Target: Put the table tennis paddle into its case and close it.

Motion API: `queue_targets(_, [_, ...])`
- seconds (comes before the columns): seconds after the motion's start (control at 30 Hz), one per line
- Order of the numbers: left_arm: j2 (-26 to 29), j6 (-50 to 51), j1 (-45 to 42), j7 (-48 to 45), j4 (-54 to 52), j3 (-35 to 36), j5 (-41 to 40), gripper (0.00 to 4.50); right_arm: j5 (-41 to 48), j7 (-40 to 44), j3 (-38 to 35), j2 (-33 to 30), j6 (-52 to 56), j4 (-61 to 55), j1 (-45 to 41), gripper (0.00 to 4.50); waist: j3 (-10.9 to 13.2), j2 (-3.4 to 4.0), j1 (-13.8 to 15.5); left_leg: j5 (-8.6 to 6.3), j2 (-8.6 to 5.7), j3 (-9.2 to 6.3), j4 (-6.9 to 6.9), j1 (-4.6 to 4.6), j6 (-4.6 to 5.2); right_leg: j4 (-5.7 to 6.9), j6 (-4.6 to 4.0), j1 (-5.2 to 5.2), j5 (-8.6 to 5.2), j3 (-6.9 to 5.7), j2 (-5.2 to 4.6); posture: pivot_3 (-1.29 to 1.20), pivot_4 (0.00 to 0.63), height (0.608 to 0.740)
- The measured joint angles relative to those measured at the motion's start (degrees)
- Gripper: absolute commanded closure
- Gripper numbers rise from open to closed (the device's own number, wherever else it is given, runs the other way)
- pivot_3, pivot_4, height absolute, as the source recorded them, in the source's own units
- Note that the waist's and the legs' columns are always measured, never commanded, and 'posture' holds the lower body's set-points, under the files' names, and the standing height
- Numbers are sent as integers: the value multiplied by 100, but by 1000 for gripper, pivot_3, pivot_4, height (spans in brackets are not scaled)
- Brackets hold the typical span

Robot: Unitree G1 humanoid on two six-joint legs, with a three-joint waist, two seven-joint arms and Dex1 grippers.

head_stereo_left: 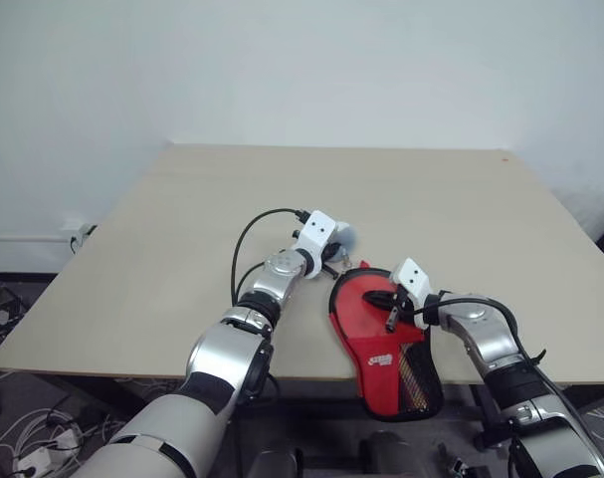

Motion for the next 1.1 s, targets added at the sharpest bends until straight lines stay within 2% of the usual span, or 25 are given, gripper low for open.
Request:
queue_targets(0.53, [-290, -31, -71, 176, 40, 254, -21, 4078, 0, -97, 0, 4, 7, -109, 73, 4500, 1, -3, -1, -2, 0, 0, -5, -3, -3, -3, 0, -4, 0, -2, -1, 0, 0, 740])
queue_targets(0.63, [-273, -30, -71, 117, 40, 387, -51, 3419, -5, -116, 3, 9, 7, -97, 58, 4500, 1, -4, -2, -2, 0, 0, -4, -3, -3, -4, 0, -5, 0, -2, -1, 0, 0, 740])
queue_targets(0.67, [-263, -31, -71, 97, 40, 447, -75, 3045, -5, -117, 3, 12, 7, -87, 51, 4500, 1, -4, -2, -2, 0, 0, -4, -2, -3, -4, 0, -4, 0, -2, -1, 0, 0, 740])
queue_targets(0.73, [-250, -31, -71, 56, 40, 521, -114, 2596, -6, -117, 3, 18, 6, -68, 41, 4500, 0, -5, -4, -2, 0, 0, -4, -2, -3, -4, 0, -4, 0, -2, -1, 0, 0, 740])
queue_targets(0.77, [-250, -31, -71, 52, 40, 554, -118, 2167, -6, -117, 3, 22, 6, -57, 33, 4500, 0, -7, -5, -2, 0, 0, -4, -2, -3, -4, 0, -3, 0, -2, -1, 0, 0, 740])
queue_targets(1.0, [-245, -34, -81, 52, 39, 671, -130, 272, -7, -115, 14, 57, 4, 9, -35, 4500, -2, -18, -29, -2, 1, 0, -4, 1, -4, -3, 0, -1, 0, -3, -1, 0, 0, 740])
queue_targets(1.03, [-237, -34, -82, 55, 39, 676, -130, 42, -7, -115, 15, 59, 2, 13, -40, 4500, -2, -18, -29, -2, 1, 0, -4, 2, -4, -3, 0, -1, 0, -3, -1, 0, 0, 740])
queue_targets(1.1, [-204, -33, -82, 68, 39, 679, -127, 42, -7, -115, 17, 65, -1, 27, -46, 4500, -2, -19, -33, -2, 1, -1, -4, 2, -4, -3, 0, -1, 0, -3, -1, 0, 0, 740])
